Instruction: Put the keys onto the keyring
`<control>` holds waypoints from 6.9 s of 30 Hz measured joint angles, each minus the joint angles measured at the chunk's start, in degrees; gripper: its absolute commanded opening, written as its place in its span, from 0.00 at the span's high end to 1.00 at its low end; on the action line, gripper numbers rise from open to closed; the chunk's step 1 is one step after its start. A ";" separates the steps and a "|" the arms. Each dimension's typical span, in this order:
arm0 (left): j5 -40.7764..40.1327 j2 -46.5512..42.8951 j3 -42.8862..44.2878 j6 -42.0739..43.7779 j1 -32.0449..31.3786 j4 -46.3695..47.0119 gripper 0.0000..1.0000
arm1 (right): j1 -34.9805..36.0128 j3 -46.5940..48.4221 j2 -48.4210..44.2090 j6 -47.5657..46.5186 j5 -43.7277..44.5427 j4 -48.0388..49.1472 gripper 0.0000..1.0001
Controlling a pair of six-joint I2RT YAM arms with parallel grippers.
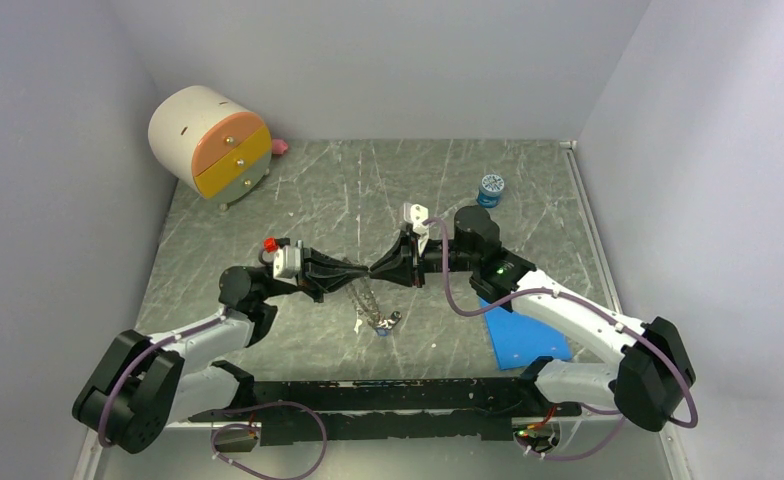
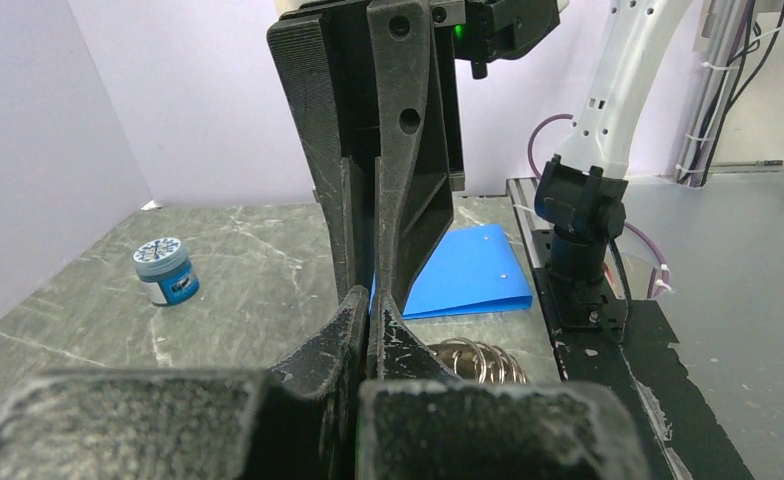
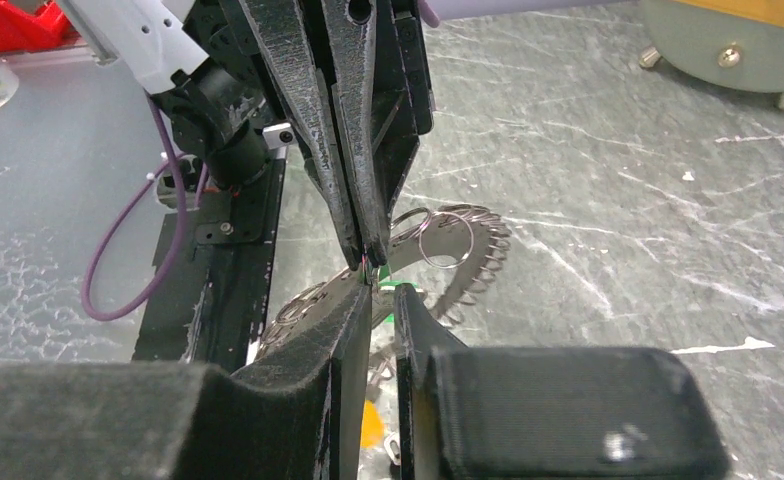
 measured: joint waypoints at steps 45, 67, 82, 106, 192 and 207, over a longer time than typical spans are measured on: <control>-2.38 1.31 -1.09 0.04 -0.24 0.76 0.97 | 1.09 -3.89 0.33 0.79 3.78 5.84 0.72; -2.43 2.45 -1.09 -0.20 -0.24 1.55 0.91 | 1.09 -3.96 1.05 1.14 3.39 6.86 1.00; -8.35 -12.66 -0.63 8.61 -0.24 -18.60 0.39 | 1.25 7.32 4.85 -6.58 10.93 -17.46 1.00; -12.57 -12.15 9.20 35.45 -6.69 -64.50 0.61 | 3.67 26.49 15.78 -18.43 16.00 -51.87 1.00; -6.32 -2.93 -2.23 -5.16 3.06 2.86 0.97 | 0.37 -1.70 1.22 8.28 -0.17 12.07 0.62; -6.27 -2.49 -2.23 -5.31 3.04 3.10 0.97 | 0.35 -1.73 0.09 7.63 1.90 10.45 0.83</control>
